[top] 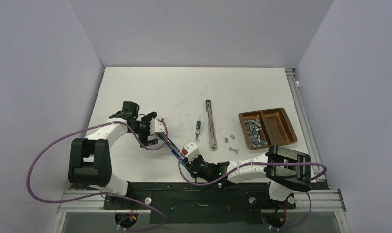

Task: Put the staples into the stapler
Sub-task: Close the stapler at the center of the board.

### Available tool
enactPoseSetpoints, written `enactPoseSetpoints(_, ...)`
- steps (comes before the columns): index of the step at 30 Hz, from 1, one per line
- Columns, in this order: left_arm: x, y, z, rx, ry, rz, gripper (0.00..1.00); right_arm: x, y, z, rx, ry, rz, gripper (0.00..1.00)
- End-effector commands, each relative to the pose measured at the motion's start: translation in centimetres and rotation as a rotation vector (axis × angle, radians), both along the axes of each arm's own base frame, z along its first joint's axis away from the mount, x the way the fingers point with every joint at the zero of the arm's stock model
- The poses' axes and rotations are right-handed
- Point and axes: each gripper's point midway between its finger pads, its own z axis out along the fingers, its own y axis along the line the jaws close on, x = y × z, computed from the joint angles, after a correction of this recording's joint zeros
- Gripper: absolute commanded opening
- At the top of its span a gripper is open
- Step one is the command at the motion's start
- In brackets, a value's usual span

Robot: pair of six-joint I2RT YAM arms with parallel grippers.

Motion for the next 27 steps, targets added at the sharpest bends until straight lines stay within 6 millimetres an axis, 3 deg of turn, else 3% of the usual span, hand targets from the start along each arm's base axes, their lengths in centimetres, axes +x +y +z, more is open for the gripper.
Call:
enactPoseSetpoints(1, 3.4, -0.7, 1.9, 0.012, -0.141, -0.133, 1.00, -0.4, 1.4, 1.1, 0.056, -0.006, 0.037, 0.09)
enactPoseSetpoints(9, 2.2, -1.0, -0.7, 0.129, -0.095, -0.355, 1.00, 0.3, 1.3, 0.8, 0.049, -0.002, 0.015, 0.09)
enactPoseSetpoints(15, 2.0, -0.5, -2.4, 0.187, -0.092, -0.442, 0.78, 0.8, 1.0, 0.8, 0.053, -0.003, -0.009, 0.09)
enactPoseSetpoints(18, 2.4, -0.3, -2.8, 0.207, -0.121, -0.453, 0.62, 0.8, 0.9, 0.8, 0.056, -0.002, -0.014, 0.09)
enactPoseSetpoints(22, 2.6, -1.0, -2.4, 0.191, -0.143, -0.462, 0.34, 0.9, 0.8, 0.8, 0.054, -0.006, -0.019, 0.09)
enactPoseSetpoints(25, 2.7, -1.8, -1.5, 0.182, -0.146, -0.472, 0.25, 1.0, 0.7, 0.8, 0.055, -0.007, -0.025, 0.09)
enactPoseSetpoints(27, 2.8, -2.4, -0.4, 0.168, -0.159, -0.477, 0.25, 1.1, 0.7, 0.9, 0.058, -0.010, -0.029, 0.09)
